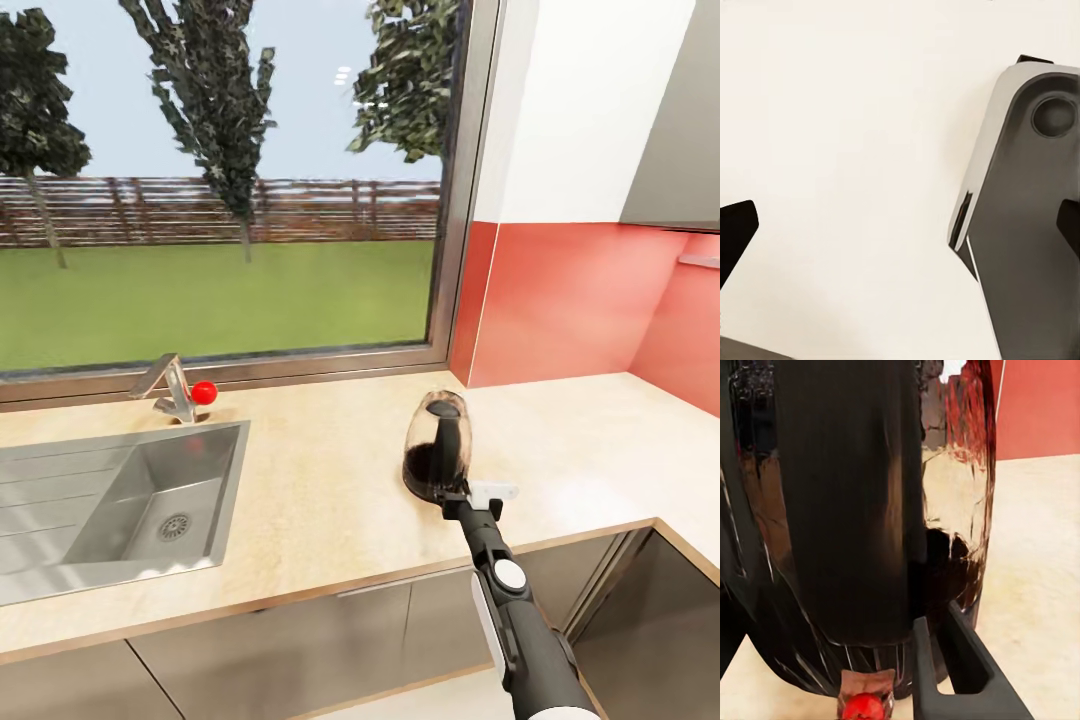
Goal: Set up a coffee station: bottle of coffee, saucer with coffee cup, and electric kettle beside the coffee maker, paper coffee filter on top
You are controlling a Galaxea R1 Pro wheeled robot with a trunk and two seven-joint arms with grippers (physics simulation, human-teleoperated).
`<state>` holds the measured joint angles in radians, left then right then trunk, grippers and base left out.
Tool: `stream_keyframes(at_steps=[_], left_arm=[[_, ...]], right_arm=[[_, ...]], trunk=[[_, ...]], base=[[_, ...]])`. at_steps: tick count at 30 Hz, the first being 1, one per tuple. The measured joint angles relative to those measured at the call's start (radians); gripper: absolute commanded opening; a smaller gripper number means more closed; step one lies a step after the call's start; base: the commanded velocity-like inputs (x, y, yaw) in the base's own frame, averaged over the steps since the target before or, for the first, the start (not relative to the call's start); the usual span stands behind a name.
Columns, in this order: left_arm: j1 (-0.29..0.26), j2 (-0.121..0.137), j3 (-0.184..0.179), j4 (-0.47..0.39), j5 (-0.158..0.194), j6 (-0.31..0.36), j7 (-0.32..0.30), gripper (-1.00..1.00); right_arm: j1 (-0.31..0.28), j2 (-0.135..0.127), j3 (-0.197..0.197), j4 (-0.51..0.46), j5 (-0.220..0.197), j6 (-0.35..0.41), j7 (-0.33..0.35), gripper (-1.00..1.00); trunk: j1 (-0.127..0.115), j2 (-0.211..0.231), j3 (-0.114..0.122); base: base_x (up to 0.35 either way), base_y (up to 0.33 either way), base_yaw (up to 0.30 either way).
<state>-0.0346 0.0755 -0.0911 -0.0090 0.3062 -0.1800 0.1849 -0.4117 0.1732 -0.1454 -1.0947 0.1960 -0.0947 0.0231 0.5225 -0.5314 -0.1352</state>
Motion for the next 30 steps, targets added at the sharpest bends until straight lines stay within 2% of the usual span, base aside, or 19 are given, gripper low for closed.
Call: stream_keyframes(at_steps=[26,28,30], left_arm=[[0.000,0.000,0.000,0.004,0.000,0.000,0.000,1.00],[0.000,0.000,0.000,0.004,0.000,0.000,0.001,1.00],[0.000,0.000,0.002,0.004,0.000,0.000,0.001,1.00]], right_arm=[[0.000,0.000,0.001,-0.009,-0.001,-0.005,0.004,-1.00],[0.000,0.000,0.004,-0.008,0.001,-0.005,0.021,-1.00],[0.000,0.000,0.006,-0.008,0.004,-0.005,0.077,-1.00]], trunk=[[0.000,0.000,0.000],[0.000,0.000,0.000],[0.000,0.000,0.000]], base=[[0.000,0.000,0.000],[0.000,0.000,0.000],[0.000,0.000,0.000]])
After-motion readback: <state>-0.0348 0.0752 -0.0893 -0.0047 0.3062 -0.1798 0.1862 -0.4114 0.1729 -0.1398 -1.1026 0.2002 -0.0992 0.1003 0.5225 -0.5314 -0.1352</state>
